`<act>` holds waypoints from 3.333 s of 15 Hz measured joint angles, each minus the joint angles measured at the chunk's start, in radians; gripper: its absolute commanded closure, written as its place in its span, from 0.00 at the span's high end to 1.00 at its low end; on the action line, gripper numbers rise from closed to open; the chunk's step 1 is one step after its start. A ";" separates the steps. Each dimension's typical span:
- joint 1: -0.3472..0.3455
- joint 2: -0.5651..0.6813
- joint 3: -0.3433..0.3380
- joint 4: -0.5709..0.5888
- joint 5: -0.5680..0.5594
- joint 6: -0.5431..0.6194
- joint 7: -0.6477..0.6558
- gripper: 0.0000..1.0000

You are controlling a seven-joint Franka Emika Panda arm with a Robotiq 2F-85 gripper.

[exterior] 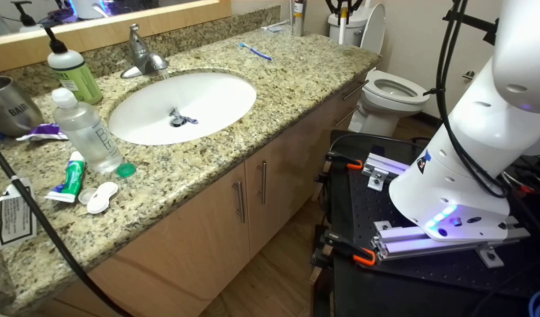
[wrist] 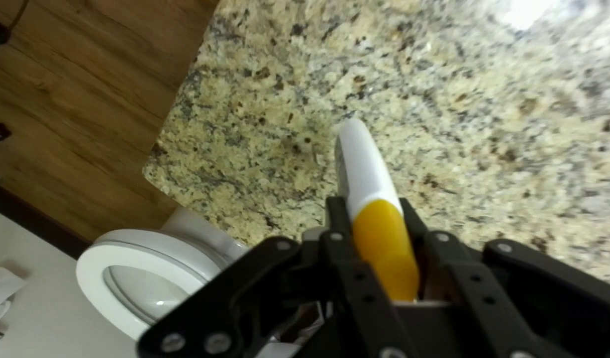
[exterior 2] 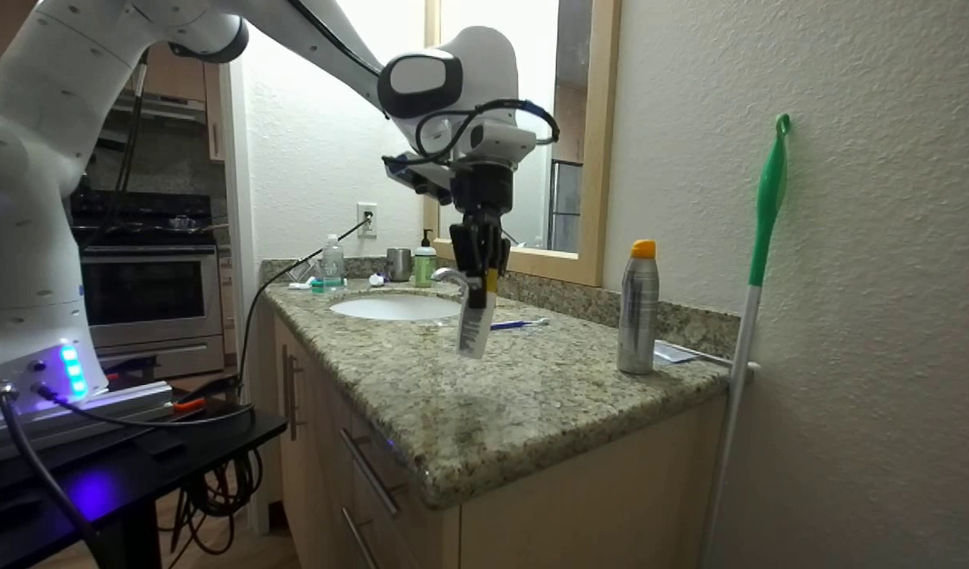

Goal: Move the white bottle with the yellow lid to the back left

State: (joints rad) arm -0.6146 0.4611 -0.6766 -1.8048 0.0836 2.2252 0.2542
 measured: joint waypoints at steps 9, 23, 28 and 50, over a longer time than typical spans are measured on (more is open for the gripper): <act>0.150 -0.532 0.033 -0.166 -0.121 -0.198 -0.097 0.26; 0.224 -0.488 0.291 -0.349 -0.293 0.490 0.429 0.26; 0.238 -0.410 0.313 -0.346 -0.421 0.468 0.594 0.07; 0.325 0.125 0.292 0.350 -0.154 -0.009 1.073 0.07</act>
State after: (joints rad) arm -0.2898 0.5860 -0.3844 -1.4549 -0.0708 2.2162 1.3269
